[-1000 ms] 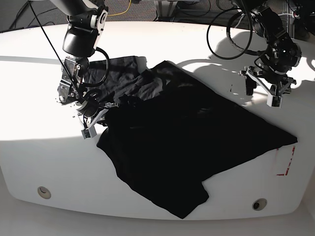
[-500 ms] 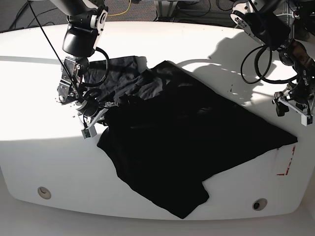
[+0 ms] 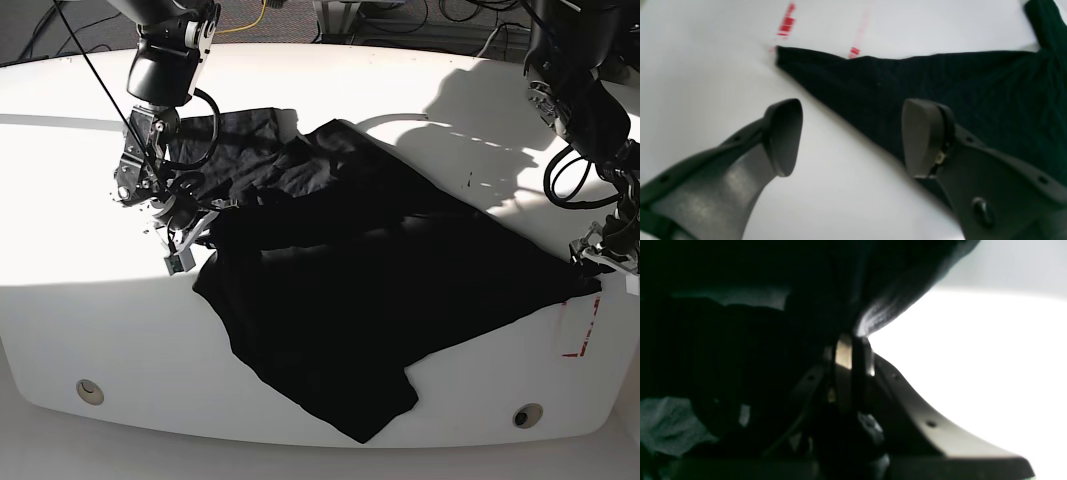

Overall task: Layout the t-shirt on the table in an organized manner, then fold the t-shirt properly
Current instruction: 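Grasp the t-shirt corner by the red mark with the left gripper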

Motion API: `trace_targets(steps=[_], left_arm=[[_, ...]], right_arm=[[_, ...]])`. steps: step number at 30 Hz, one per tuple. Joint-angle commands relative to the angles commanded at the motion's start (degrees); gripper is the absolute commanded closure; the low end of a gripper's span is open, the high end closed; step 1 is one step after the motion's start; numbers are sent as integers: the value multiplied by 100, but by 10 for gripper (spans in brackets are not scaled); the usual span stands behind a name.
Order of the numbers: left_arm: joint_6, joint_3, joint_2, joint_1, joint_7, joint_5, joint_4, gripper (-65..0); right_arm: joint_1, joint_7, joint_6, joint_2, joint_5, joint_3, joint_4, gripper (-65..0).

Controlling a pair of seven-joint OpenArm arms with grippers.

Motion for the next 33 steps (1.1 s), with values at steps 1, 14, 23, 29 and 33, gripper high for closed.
trace_targets(steps=[1,14,23,29,33], left_arm=[[79,26,-35,-70,-132,0,-193,-439],[1029,334,-343,-545,-1257,18,-1705,-440],[1424,352,-334,-536,-1292,26,-1714,-440],[1424,774,-158,-536,-1292,0,-1723,-440],[1424,879,62,-536,-1301,0,-1723,-440]], right_arm=[[-35,-44,0,0,0,0,44,0],[-281,-519,0,0,0,0,835,0],[-448,-527,0,-26,9,0,1310,0],[-571,-844,0,-35,9,0,1679,0],[-721,-932,0,-141,18,0,1987,0]])
